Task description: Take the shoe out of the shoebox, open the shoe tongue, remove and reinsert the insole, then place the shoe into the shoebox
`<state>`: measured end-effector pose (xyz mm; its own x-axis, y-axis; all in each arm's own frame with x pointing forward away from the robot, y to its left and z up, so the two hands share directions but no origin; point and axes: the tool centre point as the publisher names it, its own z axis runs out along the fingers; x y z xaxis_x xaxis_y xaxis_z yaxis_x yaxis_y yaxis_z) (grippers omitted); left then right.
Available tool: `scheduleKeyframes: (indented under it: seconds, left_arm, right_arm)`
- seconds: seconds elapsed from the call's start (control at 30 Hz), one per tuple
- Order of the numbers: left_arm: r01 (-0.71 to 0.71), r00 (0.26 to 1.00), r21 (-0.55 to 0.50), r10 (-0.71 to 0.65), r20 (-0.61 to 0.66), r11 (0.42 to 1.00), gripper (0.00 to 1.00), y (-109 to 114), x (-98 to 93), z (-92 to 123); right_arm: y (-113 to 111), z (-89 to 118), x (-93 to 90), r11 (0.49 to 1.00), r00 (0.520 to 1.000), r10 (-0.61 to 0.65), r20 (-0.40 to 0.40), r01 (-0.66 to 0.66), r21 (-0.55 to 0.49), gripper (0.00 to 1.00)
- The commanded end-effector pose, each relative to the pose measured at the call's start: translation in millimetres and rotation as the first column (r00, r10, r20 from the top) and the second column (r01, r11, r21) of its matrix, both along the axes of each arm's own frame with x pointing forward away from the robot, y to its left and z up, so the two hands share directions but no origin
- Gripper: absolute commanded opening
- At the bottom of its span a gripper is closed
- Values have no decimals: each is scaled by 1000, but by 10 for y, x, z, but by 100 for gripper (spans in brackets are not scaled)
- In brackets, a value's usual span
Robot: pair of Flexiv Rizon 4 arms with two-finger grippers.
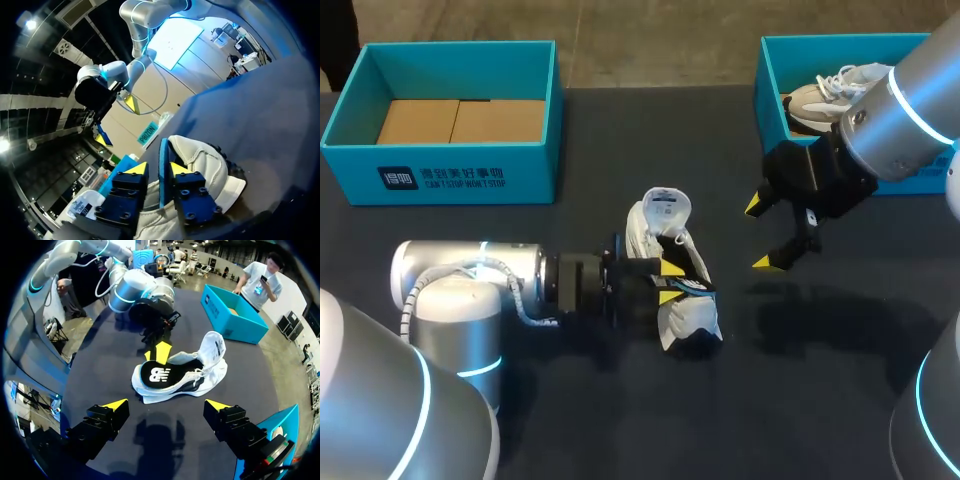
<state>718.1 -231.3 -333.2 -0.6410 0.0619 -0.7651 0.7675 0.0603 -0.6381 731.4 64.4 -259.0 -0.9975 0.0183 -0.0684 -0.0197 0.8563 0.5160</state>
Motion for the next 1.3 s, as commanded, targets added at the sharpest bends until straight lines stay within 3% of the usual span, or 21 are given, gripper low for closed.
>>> scheduleKeyframes:
  seconds: [0.03,0.73,0.8,0.9,1.07,1.3]
  left_arm:
    - [9,1000,5,-9,-4,1000,0,-39,37,-45]
    - [-5,1000,57,6,-19,998,0,49,164,-236]
    - [-5,1000,55,6,-12,998,28,47,155,-194]
    - [-3,1000,39,3,0,999,42,40,128,-113]
    - [3,1000,24,-3,15,1000,44,38,82,-15]
    - [15,1000,23,-15,3,1000,36,2,48,-58]
  right_arm:
    - [5,-11,6,1000,1000,0,0,0,0,100]
    - [5,-11,6,1000,1000,0,0,0,0,100]
    - [5,-11,6,1000,1000,0,0,0,0,100]
    - [5,-11,6,1000,1000,0,0,0,0,100]
    - [5,-11,6,1000,1000,0,0,0,0,100]
    - [5,-11,6,1000,1000,0,0,0,0,100]
